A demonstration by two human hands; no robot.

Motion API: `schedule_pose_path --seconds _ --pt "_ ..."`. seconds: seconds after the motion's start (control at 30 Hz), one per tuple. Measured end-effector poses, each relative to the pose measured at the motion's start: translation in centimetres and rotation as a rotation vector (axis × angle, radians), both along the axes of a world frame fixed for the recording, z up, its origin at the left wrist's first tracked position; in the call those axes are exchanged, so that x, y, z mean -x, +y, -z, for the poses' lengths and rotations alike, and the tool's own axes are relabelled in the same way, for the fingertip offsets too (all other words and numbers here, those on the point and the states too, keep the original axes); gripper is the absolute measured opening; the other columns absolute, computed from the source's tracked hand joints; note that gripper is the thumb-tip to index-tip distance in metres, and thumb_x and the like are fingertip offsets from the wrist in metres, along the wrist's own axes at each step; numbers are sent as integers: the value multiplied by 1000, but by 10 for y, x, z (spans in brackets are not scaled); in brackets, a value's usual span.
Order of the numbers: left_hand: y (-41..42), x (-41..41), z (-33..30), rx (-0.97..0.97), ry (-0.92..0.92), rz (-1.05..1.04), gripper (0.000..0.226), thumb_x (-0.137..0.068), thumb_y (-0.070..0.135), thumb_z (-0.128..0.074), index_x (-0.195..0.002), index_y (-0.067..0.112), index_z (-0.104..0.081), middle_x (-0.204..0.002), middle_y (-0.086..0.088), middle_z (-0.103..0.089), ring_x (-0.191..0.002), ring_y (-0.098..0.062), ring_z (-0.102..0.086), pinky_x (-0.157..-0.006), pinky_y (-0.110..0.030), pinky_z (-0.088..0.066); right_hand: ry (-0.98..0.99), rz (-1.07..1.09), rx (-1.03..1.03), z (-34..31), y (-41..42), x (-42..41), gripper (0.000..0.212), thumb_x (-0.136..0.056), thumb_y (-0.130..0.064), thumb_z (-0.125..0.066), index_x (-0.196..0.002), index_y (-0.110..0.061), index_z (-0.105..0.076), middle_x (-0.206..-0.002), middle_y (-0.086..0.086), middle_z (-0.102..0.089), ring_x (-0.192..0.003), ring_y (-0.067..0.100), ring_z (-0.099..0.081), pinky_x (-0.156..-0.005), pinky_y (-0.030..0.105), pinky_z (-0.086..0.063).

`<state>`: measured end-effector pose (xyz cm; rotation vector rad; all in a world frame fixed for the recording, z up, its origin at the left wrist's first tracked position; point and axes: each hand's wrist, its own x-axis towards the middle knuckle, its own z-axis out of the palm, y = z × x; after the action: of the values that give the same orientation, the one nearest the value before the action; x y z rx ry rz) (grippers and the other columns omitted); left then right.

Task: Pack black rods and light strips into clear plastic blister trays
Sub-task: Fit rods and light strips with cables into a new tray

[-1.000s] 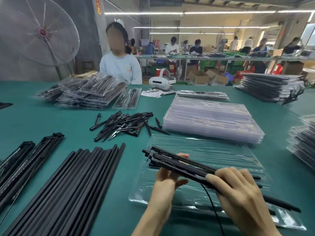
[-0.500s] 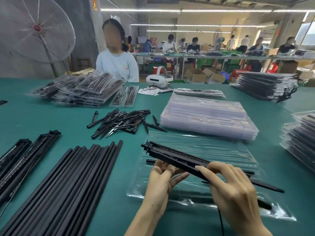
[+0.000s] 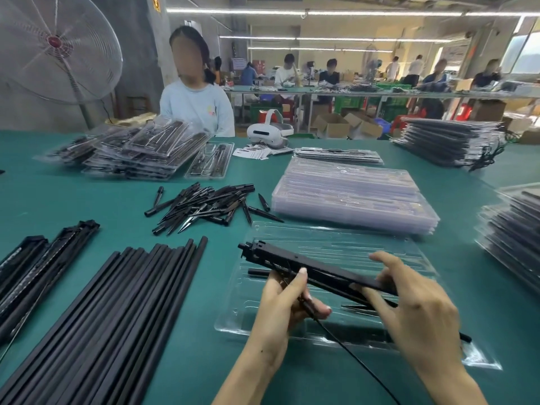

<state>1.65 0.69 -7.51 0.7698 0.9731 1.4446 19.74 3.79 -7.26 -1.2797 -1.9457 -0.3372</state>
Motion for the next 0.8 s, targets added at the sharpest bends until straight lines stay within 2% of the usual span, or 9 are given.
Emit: schedule_pose_path --seconds 0.1,0.17,0.23,0.3,0.4,0.5,0.6,0.67,0.8 --pt "0 0 -3 -9 -114 10 9 -96 13 -50 -91 6 -47 -66 -5 -63 -62 -25 -68 -63 -31 -57 -60 -85 17 2 5 -5 40 -76 -39 -74 -108 -17 -66 -77 -6 -63 -65 18 -61 -63 31 -45" --pt "0 0 -4 -11 -183 22 3 -96 7 -47 -96 4 -49 -74 -8 -67 -68 -28 -70 -64 -32 -58 -170 -140 64 4 7 -3 42 -87 -49 -48 -115 -21 -62 -86 -7 -64 -73 17 -63 -67 32 -47" --pt "0 1 -5 -3 -249 45 6 -94 -1 -44 -96 -1 -50 -83 -15 -70 -76 -33 -71 -65 -32 -59 -234 -145 84 8 9 -1 45 -88 -49 -37 -122 -25 -55 -90 -8 -64 -77 17 -64 -68 33 -48" --pt "-1 3 -6 8 -333 73 12 -90 -6 -40 -95 -4 -51 -94 -22 -70 -83 -38 -70 -66 -33 -59 -191 -117 87 10 10 0 43 -90 -45 -39 -123 -24 -57 -88 -7 -64 -77 18 -64 -70 34 -46" --pt "-1 5 -8 15 -418 114 24 -83 -10 -37 -103 -10 -51 -109 -27 -66 -94 -41 -68 -69 -34 -59 15 -55 95 12 13 -2 26 -94 -31 -56 -116 -19 -63 -85 -6 -65 -75 21 -64 -73 33 -38" --pt "-2 7 -8 27 -484 168 42 -72 -8 -41 -113 -15 -50 -115 -27 -64 -101 -41 -66 -74 -35 -60 119 -47 107 12 14 -5 21 -95 -16 -53 -113 -18 -64 -92 -5 -65 -79 20 -62 -76 32 -34" --pt "-2 6 -8 25 -519 181 35 -71 -9 -43 -105 -9 -49 -119 -26 -63 -102 -44 -64 -78 -38 -59 38 -159 164 13 15 -4 22 -92 -27 -60 -112 -20 -66 -99 -5 -63 -89 19 -63 -78 36 -42" --pt "-2 5 -7 17 -496 176 29 -70 -8 -44 -98 -4 -48 -109 -25 -65 -99 -45 -65 -75 -39 -60 -65 -200 218 16 14 -2 28 -84 -31 -68 -110 -23 -69 -101 -4 -63 -91 20 -64 -77 38 -46" --pt "0 3 -3 16 -470 155 43 -68 -7 -50 -108 4 -37 -102 -24 -62 -96 -45 -66 -71 -38 -59 -119 -193 353 17 14 0 41 -78 -30 -77 -117 -27 -65 -105 -8 -64 -96 19 -64 -81 32 -42"
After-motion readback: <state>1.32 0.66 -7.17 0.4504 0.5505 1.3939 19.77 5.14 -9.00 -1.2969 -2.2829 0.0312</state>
